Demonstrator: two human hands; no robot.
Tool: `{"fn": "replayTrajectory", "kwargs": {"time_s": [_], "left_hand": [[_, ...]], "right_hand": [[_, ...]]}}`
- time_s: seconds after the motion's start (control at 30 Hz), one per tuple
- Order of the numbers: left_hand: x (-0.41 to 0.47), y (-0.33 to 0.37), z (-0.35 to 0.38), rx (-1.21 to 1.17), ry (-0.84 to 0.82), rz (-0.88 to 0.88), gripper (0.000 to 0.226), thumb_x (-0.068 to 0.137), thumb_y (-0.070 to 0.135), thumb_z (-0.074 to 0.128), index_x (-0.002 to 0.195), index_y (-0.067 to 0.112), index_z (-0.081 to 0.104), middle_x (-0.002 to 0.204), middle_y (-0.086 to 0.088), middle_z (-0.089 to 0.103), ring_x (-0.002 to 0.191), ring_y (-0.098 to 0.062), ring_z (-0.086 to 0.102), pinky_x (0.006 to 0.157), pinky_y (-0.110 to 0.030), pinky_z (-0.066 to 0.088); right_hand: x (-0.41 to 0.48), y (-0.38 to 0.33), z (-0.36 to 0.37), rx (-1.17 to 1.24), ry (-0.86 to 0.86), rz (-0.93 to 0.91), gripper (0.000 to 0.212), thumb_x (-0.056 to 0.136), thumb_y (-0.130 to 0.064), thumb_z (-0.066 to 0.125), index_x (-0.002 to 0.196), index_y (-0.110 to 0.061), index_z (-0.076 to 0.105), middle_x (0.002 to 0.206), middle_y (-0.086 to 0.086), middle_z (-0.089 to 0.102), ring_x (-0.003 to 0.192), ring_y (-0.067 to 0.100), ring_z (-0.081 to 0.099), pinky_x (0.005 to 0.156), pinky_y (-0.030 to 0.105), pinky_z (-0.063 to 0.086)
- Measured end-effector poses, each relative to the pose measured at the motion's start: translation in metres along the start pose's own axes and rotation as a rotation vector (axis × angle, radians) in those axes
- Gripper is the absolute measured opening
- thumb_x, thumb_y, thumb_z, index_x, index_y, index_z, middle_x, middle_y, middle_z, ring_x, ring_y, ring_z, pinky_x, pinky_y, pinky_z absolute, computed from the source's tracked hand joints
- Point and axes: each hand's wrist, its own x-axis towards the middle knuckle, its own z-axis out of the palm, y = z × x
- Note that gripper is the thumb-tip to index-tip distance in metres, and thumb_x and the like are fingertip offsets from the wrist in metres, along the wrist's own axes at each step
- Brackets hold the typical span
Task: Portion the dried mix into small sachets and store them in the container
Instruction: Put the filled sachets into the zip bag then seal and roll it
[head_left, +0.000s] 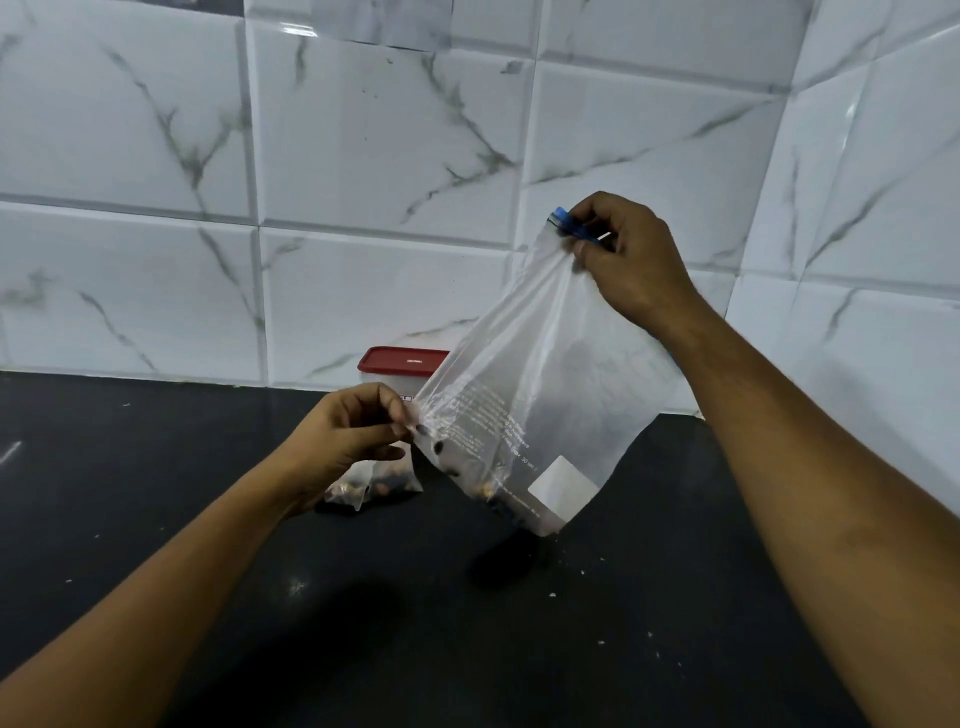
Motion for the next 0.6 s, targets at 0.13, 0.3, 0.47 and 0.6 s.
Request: {"fn": "replayTrajectory", "kwargs": {"time_s": [0.13,0.3,0.47,0.6], "left_hand": [[0.001,-0.011,0.012,0.096,0.166,-0.011,0.015,0.089,-0.007,0.072,0.101,0.003,0.068,0.092,-0.004,0.076,0.090,-0.020,0.070,0.078,-0.030,0.060],[-0.001,-0.022,0.032,0.102,0.346,-0.184,0.032,0.089,0.031,0.079,0.085,0.005,0.061,0.073,-0.011,0.068,0.068,-0.027,0.063,0.064,-0.040,0.056],[0.000,-0.020,0.043,0.039,0.231,-0.445,0.053,0.103,0.050,0.054,0.099,0.000,0.071,0.089,-0.015,0.078,0.069,-0.022,0.070,0.069,-0.038,0.061],[0.009,-0.023,0.043,-0.134,0.315,-0.494,0.046,0.099,0.048,0.063,0.105,0.003,0.072,0.099,-0.014,0.079,0.084,-0.025,0.072,0.080,-0.044,0.063]], "right_hand": [[-0.001,-0.010,0.003,0.040,-0.011,-0.001,0.022,0.096,-0.002,0.059,0.106,-0.018,0.071,0.104,0.002,0.072,0.081,0.019,0.072,0.067,0.014,0.050],[-0.003,-0.013,0.008,0.066,-0.020,0.009,0.017,0.096,-0.004,0.062,0.103,-0.018,0.070,0.102,0.005,0.072,0.081,0.021,0.072,0.064,0.012,0.048],[-0.006,-0.008,0.014,0.024,-0.027,0.017,0.016,0.095,-0.007,0.063,0.101,-0.019,0.071,0.101,0.002,0.072,0.084,0.026,0.071,0.071,0.030,0.056],[-0.009,-0.010,0.013,0.083,-0.054,0.035,0.017,0.096,-0.007,0.063,0.100,-0.021,0.071,0.101,0.004,0.072,0.077,0.017,0.072,0.061,0.016,0.047]]}}
